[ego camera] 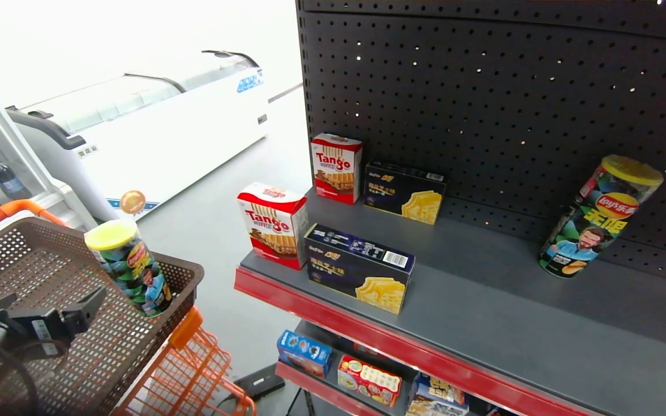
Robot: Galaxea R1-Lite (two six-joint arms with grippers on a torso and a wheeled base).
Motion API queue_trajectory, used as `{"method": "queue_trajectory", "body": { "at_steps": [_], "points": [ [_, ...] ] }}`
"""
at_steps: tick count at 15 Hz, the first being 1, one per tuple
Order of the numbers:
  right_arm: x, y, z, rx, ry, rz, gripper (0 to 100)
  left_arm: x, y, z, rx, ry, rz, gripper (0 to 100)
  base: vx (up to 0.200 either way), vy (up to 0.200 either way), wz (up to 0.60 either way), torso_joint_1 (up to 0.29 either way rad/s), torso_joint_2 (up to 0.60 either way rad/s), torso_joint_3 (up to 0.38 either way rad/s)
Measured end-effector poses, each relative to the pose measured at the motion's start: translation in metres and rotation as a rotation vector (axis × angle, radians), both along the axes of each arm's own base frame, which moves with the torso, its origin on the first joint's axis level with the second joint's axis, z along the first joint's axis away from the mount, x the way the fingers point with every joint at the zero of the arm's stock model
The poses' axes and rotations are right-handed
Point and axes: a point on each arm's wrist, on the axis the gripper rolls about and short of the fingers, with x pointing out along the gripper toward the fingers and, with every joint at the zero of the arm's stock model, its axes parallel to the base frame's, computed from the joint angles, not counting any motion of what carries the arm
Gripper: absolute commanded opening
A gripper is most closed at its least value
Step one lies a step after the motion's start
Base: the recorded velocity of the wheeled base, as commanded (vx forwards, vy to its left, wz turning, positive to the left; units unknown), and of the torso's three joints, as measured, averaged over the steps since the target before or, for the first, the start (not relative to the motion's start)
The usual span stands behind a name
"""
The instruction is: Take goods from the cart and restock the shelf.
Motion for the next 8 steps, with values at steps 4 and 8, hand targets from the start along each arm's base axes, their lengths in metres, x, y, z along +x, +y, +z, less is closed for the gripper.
{"method": "queue_trajectory", "body": {
  "at_steps": [4,8],
  "points": [
    [0.0,0.0,0.0,0.0,0.0,0.0,100,0.045,0.011,-0.019,0.0,-0.015,0.032,100,0.0,0.0,0.0,0.0,0.0,0.0],
    [0.0,0.0,0.0,0.0,0.0,0.0,100,0.082,0.027,-0.036,0.021,0.01,0.073,100,0.0,0.0,0.0,0.0,0.0,0.0]
  ]
}}
